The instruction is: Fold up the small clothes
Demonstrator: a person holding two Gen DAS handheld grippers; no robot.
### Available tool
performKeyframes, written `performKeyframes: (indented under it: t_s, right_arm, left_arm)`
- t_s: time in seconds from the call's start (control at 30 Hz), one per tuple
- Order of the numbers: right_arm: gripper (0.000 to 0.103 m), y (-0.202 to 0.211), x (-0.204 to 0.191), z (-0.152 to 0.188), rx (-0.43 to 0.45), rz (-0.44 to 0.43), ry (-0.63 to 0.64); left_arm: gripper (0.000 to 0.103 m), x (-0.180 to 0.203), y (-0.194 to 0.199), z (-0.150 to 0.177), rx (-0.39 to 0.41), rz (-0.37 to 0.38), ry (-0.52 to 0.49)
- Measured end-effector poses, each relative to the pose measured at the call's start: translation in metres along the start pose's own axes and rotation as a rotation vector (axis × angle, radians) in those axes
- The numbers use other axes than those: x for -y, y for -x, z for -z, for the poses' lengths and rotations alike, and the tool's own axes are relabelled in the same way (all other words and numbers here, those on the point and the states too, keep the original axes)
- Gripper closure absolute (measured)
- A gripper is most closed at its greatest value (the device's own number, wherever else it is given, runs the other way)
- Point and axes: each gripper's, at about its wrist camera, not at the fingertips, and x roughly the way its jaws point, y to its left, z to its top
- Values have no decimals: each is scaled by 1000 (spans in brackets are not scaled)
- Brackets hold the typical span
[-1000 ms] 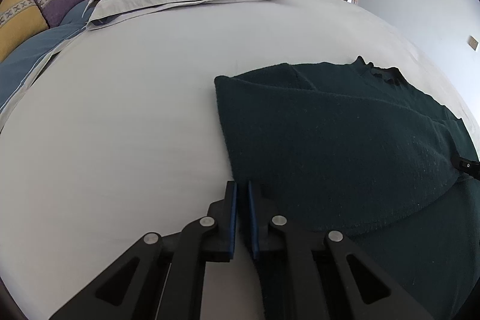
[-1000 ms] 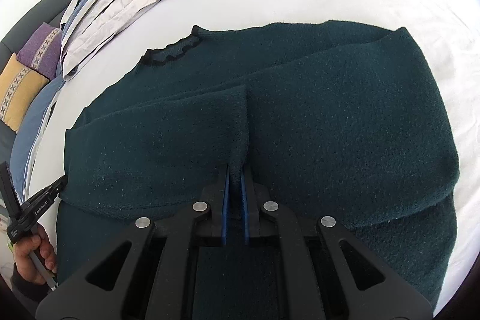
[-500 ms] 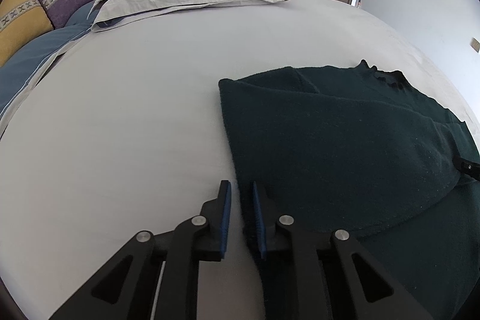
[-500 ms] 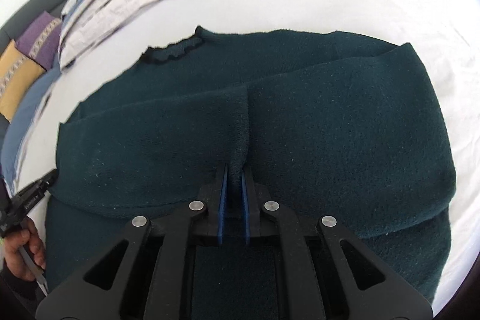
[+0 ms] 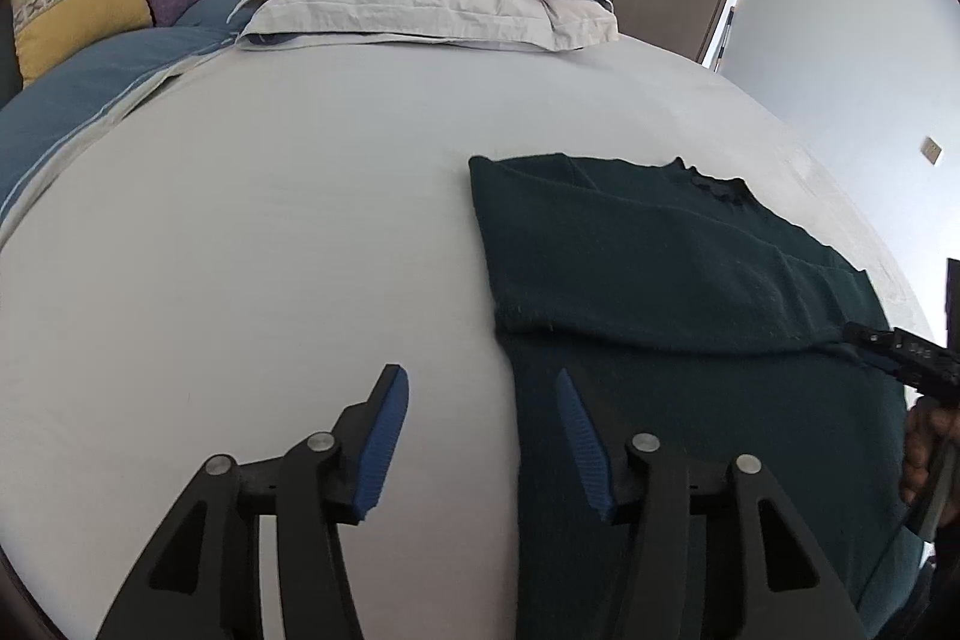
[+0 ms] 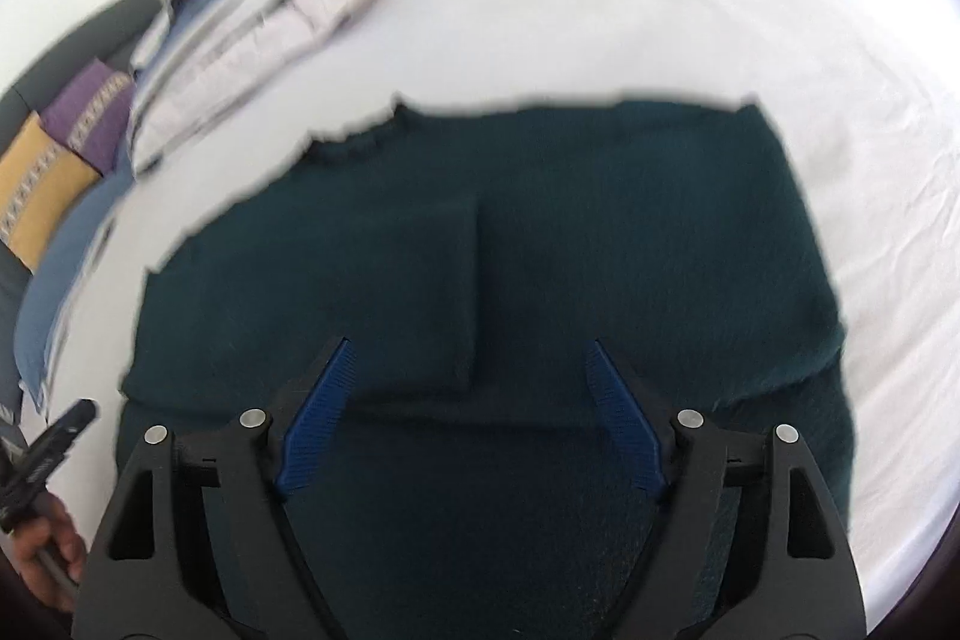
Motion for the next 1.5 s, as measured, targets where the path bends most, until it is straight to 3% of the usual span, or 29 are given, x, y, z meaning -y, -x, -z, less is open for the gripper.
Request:
performKeyframes:
  t_s: [0.2, 0.37, 0.57, 0.63, 0.83, 0.97, 1.03, 1.3, 1.5]
  right_arm:
    - [34, 83, 14, 36, 146, -139, -58]
    - [34, 138, 29, 98, 122, -271, -33]
    - [39, 162, 54, 170, 55, -366, -106]
    - [43, 165, 62, 188, 34, -362, -113]
    - [43, 185, 83, 225, 18, -350, -116]
    - [44, 192, 94, 233, 18, -343, -125]
    - [50, 194, 99, 236, 9, -336, -122]
    - [50, 206, 106, 231, 9, -286, -106]
    - [50, 224, 136, 238, -22, -142, -122]
  left_arm:
    - [41, -13, 46, 61, -86, 109, 83]
    - [43, -29, 70, 115, -181, 202, 204]
    - [45, -17, 85, 156, -280, 243, 155]
    - [46, -16, 82, 165, -311, 243, 166]
    - [47, -12, 75, 170, -340, 249, 160]
    - [59, -14, 73, 175, -356, 238, 181]
    - [66, -18, 72, 176, -360, 245, 204]
    - [94, -14, 74, 176, -376, 239, 188]
    - [96, -18, 85, 174, -340, 249, 206]
